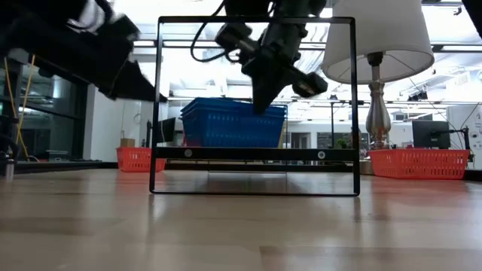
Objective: Stack baskets on shelf by color
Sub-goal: Stack the blue bin on top of the blue bin on the shelf, then put the top right orange bin on the shelf
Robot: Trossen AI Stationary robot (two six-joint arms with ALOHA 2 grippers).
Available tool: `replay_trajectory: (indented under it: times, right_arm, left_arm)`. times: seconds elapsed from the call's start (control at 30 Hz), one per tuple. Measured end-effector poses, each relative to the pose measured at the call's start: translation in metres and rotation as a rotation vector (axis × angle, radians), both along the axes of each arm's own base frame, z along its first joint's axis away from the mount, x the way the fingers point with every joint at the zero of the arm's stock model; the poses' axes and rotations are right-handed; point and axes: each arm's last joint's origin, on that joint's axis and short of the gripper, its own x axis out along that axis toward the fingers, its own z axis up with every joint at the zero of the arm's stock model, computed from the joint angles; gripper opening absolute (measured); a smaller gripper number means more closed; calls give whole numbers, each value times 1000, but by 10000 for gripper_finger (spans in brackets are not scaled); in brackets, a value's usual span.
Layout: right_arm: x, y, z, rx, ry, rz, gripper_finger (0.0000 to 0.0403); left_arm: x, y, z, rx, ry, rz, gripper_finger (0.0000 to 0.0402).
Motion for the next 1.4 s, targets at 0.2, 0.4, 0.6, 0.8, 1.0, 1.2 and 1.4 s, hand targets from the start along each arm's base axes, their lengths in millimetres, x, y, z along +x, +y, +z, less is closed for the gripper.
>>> replay_trajectory:
  times: [0.2,0.4,0.6,0.8,1.0,1.2,1.4]
  right_arm:
    - [-27,6,28,-73,48,56,0]
    - [-60,11,62,-263,82,27,0]
    - [-79,16,84,-389,48,14,0]
    - [-86,19,93,-459,22,23,0]
    - [-86,18,93,-492,25,39,0]
    - [-86,17,93,-558,28,25,0]
    - [-90,15,93,-615,69,35,0]
  left_arm:
    - [4,11,0,-223,77,-32,0]
    - [7,9,-12,-286,118,-102,0]
    - [27,15,-23,-274,90,-163,0]
    - [42,31,-29,-271,127,-72,0]
    - [53,43,-32,-224,89,35,0]
    - [53,55,-37,-136,68,204,0]
    - [51,59,-37,-75,85,285,0]
